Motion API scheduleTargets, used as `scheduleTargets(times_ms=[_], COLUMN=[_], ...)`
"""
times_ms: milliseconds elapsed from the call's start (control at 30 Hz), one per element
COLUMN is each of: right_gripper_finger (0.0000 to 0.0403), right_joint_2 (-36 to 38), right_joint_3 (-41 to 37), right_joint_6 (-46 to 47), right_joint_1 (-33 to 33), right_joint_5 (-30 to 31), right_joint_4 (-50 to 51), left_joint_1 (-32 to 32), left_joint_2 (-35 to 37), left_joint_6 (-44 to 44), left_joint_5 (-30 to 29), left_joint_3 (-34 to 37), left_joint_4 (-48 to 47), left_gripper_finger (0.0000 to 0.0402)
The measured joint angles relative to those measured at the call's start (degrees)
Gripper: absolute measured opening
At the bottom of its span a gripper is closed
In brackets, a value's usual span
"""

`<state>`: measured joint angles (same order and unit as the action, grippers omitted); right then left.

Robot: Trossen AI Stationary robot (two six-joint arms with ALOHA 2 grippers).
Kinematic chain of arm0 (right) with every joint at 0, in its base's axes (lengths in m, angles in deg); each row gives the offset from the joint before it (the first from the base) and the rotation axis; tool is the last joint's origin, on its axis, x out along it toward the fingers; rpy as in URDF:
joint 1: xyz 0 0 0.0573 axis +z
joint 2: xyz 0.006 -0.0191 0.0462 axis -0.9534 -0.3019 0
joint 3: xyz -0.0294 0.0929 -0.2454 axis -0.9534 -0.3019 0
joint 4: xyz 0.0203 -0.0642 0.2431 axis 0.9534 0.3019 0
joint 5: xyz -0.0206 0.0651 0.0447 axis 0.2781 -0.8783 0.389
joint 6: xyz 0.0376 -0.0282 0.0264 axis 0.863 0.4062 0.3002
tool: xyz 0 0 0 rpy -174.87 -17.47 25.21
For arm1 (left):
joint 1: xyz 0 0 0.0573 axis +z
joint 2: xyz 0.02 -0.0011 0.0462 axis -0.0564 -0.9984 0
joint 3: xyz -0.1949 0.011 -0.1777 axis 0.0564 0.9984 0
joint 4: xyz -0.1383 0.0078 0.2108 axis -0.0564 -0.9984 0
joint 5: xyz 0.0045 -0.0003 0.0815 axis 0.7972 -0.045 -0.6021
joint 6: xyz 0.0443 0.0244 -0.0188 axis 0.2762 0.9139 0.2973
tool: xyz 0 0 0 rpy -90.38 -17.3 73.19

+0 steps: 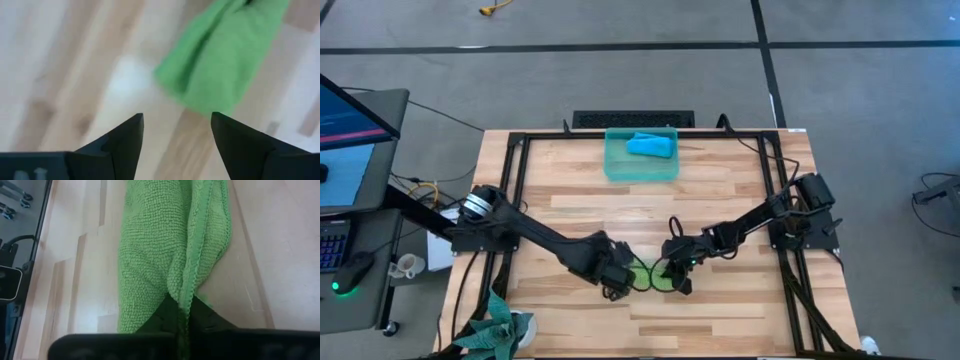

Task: Roll microfiber towels into tight, uniform cylinder then place into a basket
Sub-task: Roll the green microfiber cloth, then put the green microfiber cloth into the blue bin

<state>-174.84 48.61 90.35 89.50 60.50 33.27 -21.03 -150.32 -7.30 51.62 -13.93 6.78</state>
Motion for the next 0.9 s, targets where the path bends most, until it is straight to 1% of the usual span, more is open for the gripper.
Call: scheduleTargets(times_ms=[100,200,267,367,500,633,767,900], right_gripper_finger=[0.0032,0.0026,0.002,0.002,0.003,0.0023,0.0022,0.0031], right_joint_2=[0.0,0.0,0.0,0.0,0.0,0.0,0.0,0.0], right_joint_3=[0.0,0.0,0.0,-0.1,-0.1,-0.1,-0.1,-0.1], right_joint_6=[0.0,0.0,0.0,0.0,0.0,0.0,0.0,-0.1], right_joint_1=[0.5,0.8,0.9,0.9,0.9,0.8,0.9,0.9], right_joint_5=[0.0,-0.1,-0.1,-0.1,0.0,-0.1,-0.1,0.0], right_joint_4=[0.2,0.1,0.1,-0.1,-0.1,-0.1,-0.1,-0.1], left_joint_1=[-1.3,-2.2,-2.2,-1.9,-0.6,1.8,5.7,9.6], left_joint_2=[3.1,4.2,4.2,4.2,4.1,4.1,4.1,4.1], left_joint_6=[-2.7,-5.2,-5.6,-4.7,-2.0,4.9,12.2,21.2], left_joint_5=[-3.9,-8.1,-8.4,-8.1,-5.6,-3.7,1.1,11.0], left_joint_3=[0.0,1.0,2.4,6.7,13.3,16.7,16.8,16.3], left_joint_4=[-6.1,-6.8,-4.7,3.3,18.9,32.2,35.7,40.2], left_gripper_finger=[0.0227,0.0226,0.0226,0.0226,0.0226,0.0226,0.0226,0.0226])
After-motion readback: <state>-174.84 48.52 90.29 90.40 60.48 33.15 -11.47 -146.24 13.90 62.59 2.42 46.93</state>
